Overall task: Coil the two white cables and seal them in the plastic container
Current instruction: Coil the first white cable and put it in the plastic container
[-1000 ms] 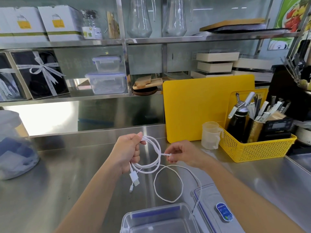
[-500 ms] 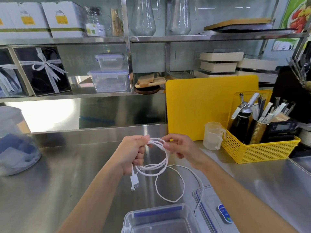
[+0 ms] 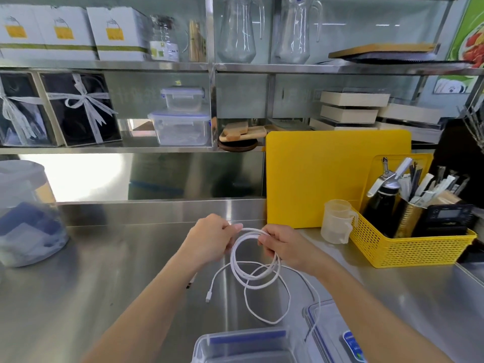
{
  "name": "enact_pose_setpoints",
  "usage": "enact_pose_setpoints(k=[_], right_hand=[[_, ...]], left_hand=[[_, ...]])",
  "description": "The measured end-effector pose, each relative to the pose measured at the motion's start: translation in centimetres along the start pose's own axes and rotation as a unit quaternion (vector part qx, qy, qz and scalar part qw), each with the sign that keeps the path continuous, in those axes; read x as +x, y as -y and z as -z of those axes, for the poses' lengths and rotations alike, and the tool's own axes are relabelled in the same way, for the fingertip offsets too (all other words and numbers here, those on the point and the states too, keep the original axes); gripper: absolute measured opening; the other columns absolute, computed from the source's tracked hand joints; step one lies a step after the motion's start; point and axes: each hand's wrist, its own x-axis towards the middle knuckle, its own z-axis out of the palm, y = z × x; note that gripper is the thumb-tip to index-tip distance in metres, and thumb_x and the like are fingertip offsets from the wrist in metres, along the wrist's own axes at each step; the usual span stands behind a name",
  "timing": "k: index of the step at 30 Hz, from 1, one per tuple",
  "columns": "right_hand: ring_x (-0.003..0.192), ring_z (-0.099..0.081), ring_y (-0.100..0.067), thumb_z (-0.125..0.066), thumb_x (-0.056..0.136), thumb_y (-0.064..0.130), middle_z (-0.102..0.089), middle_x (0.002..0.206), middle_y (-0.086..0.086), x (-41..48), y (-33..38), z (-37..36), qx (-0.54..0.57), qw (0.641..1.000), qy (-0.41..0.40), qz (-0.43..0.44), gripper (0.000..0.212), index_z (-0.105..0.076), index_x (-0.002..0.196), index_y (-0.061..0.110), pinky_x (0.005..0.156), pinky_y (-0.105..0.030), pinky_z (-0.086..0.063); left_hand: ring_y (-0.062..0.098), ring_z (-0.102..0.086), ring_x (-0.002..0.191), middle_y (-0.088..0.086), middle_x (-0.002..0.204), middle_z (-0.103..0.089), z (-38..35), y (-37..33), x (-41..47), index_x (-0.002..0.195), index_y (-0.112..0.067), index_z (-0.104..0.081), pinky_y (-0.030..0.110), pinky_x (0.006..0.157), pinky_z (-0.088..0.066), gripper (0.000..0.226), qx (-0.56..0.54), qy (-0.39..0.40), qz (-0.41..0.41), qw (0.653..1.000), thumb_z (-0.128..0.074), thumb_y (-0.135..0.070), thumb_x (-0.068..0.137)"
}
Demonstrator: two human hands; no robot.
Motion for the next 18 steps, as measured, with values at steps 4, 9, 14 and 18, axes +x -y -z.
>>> enact_pose_setpoints(k=[4,9,14,18], right_hand=[[0.052,-0.041,-0.010,-0.040,0.096,0.017,-0.048,0.059,0.002,0.3,-0.6,0.5,-0.018,0.999,-0.048,0.001,0.027,-0.050,0.071,0.014,0.053,-0.023,-0.036],[0.054,-0.042,-0.010,-0.039,0.097,0.021,-0.048,0.062,0.002,0.4,-1.1,0.3,-0.058,0.996,-0.057,-0.022,0.029,-0.047,0.069,0.018,0.053,-0.022,-0.036],[0.051,-0.043,-0.008,-0.041,0.096,0.018,-0.049,0.061,0.001,0.1,-1.0,0.0,-0.004,0.999,-0.043,-0.024,0.029,-0.047,0.068,0.019,0.050,-0.018,-0.037],[0.037,-0.040,0.000,-0.040,0.096,0.012,-0.048,0.057,-0.003,-0.5,-1.0,0.7,0.095,0.994,-0.047,-0.006,0.028,-0.051,0.071,0.014,0.040,-0.011,-0.033]], left_hand=[[0.023,-0.062,0.070,0.010,0.069,-0.068,0.5,0.6,-0.6,0.046,-0.015,-0.059,0.038,0.085,-0.052,0.055,-0.082,0.055,0.017,0.995,-0.045,-0.032,0.096],[0.021,-0.052,0.107,0.002,0.101,-0.069,0.1,2.7,-1.9,0.082,-0.013,-0.077,0.041,0.105,-0.035,0.023,-0.406,0.240,0.025,0.882,-0.055,-0.020,0.086],[0.019,-0.054,0.106,-0.006,0.103,-0.067,-2.4,2.5,-2.2,0.087,-0.019,-0.078,0.043,0.105,-0.038,0.017,-0.377,0.156,-0.013,0.913,-0.070,-0.030,0.075],[0.018,-0.064,0.065,0.008,0.086,-0.057,-3.4,2.3,-2.0,0.072,-0.002,-0.068,0.031,0.066,-0.058,0.009,-0.374,0.097,-0.024,0.922,-0.066,-0.006,0.079]])
